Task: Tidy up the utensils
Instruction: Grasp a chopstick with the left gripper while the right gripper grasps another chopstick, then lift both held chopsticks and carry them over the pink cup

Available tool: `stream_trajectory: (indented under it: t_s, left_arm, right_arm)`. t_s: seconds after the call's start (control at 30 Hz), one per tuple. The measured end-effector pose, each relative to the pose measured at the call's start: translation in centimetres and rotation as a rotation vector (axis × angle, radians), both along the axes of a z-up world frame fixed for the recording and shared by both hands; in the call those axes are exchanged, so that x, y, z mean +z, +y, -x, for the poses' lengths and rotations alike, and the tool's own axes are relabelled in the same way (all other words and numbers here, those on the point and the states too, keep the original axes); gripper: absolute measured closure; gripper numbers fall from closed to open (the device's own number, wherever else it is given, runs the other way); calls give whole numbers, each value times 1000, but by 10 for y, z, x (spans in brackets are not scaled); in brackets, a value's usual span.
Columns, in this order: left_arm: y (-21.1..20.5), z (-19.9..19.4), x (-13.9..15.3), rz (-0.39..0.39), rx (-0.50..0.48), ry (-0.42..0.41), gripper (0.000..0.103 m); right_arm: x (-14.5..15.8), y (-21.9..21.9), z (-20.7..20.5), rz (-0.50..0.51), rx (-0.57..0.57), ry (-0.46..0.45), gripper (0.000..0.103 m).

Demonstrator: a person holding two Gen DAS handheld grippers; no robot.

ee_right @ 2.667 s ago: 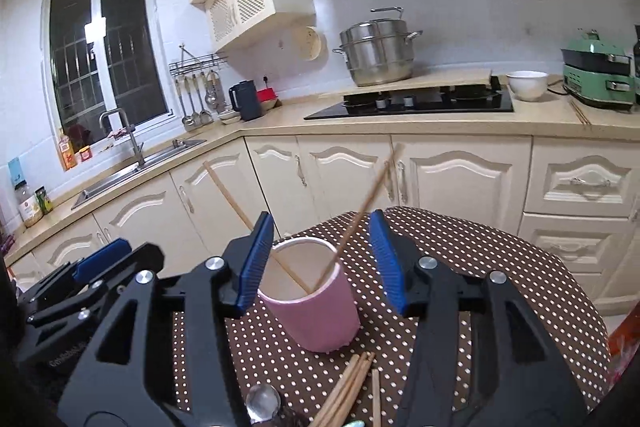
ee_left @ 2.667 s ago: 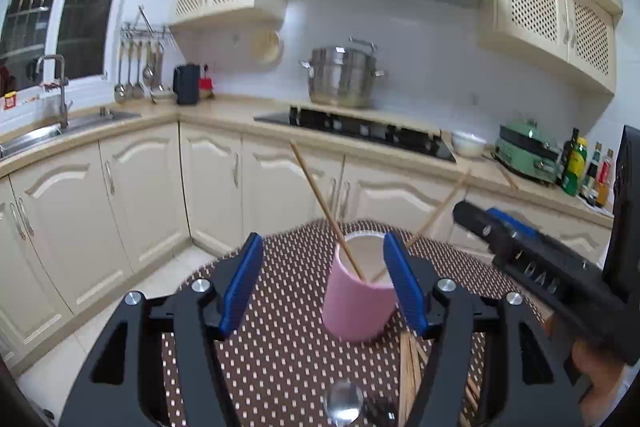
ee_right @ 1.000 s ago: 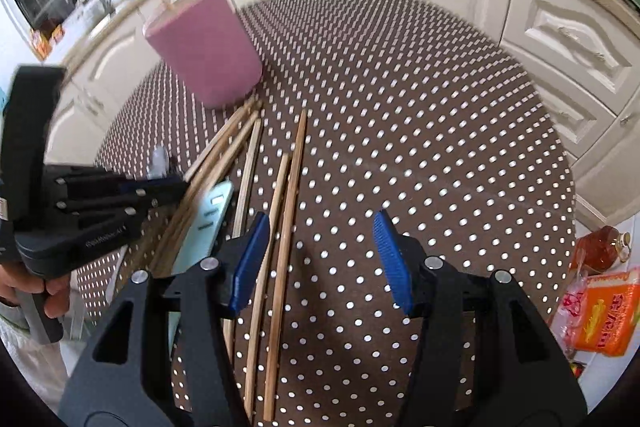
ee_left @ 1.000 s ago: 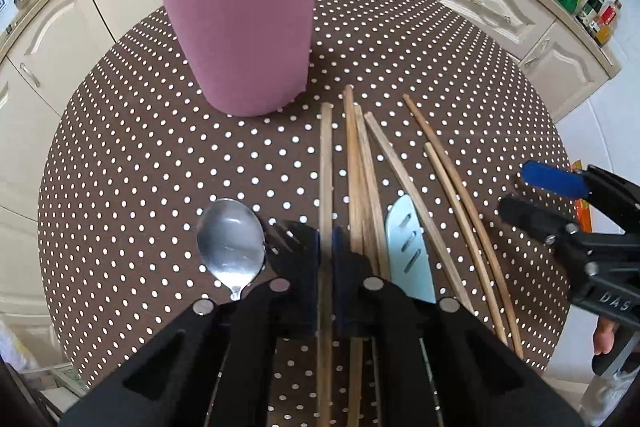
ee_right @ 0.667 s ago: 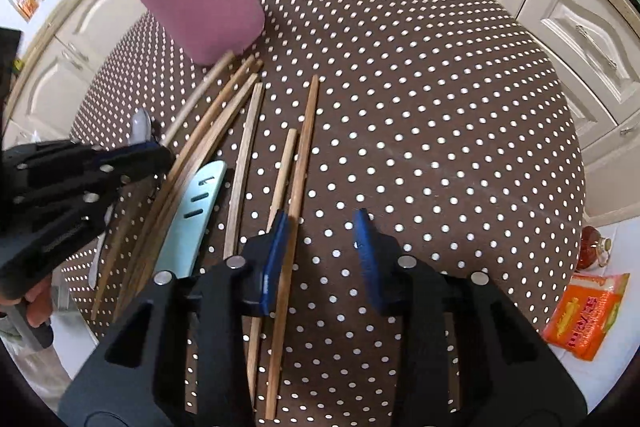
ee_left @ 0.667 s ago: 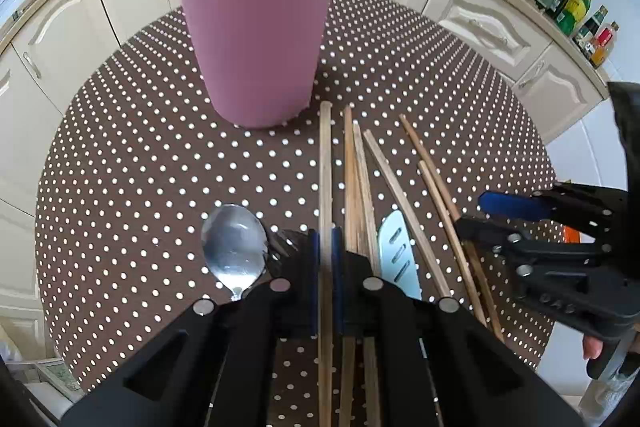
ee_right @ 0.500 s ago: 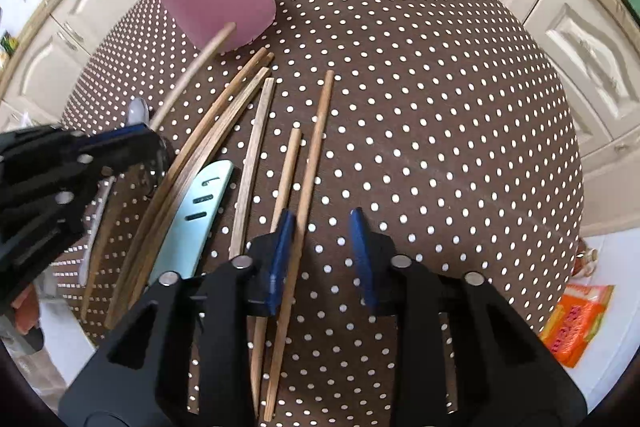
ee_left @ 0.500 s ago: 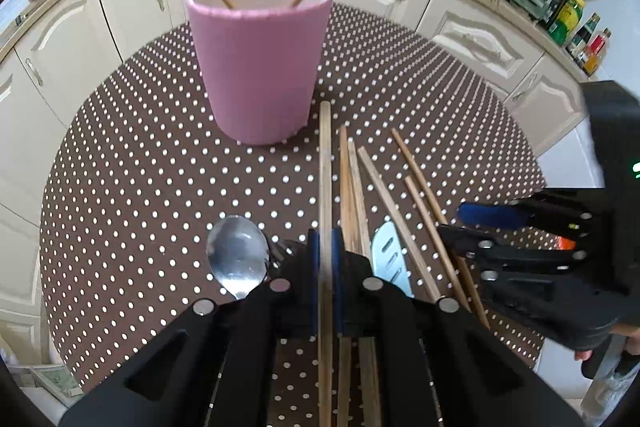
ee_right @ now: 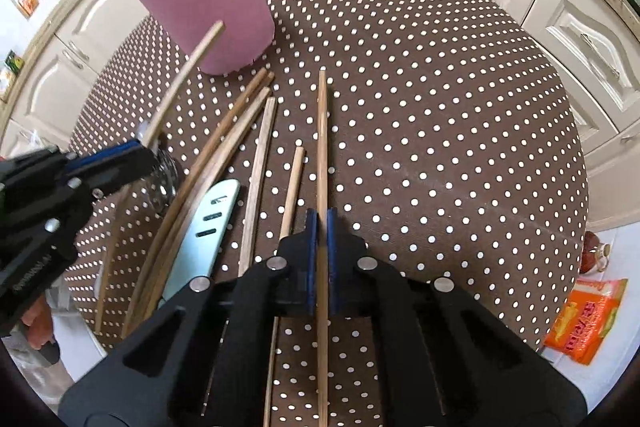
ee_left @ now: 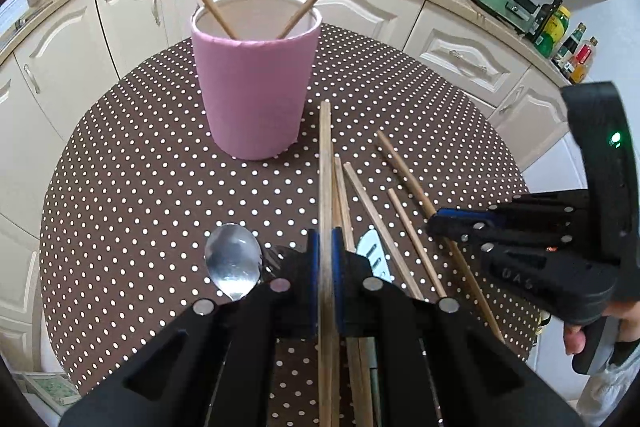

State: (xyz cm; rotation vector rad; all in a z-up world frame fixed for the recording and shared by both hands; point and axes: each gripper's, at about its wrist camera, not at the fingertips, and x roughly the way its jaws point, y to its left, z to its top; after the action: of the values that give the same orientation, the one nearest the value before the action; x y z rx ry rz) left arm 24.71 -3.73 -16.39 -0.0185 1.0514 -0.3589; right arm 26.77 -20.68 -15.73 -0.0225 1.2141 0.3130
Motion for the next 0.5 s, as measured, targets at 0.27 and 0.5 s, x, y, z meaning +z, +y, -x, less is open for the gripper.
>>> stream_trajectory:
  t_s: [0.27,0.5]
  left_arm:
    - [-4,22,21,32,-41,-95,97]
    - [9,42,69,115,-15,-325,97]
  right_arm:
    - [42,-40,23,-121,-30,-159,98]
    - [97,-37,45,-225,-7,-353,98]
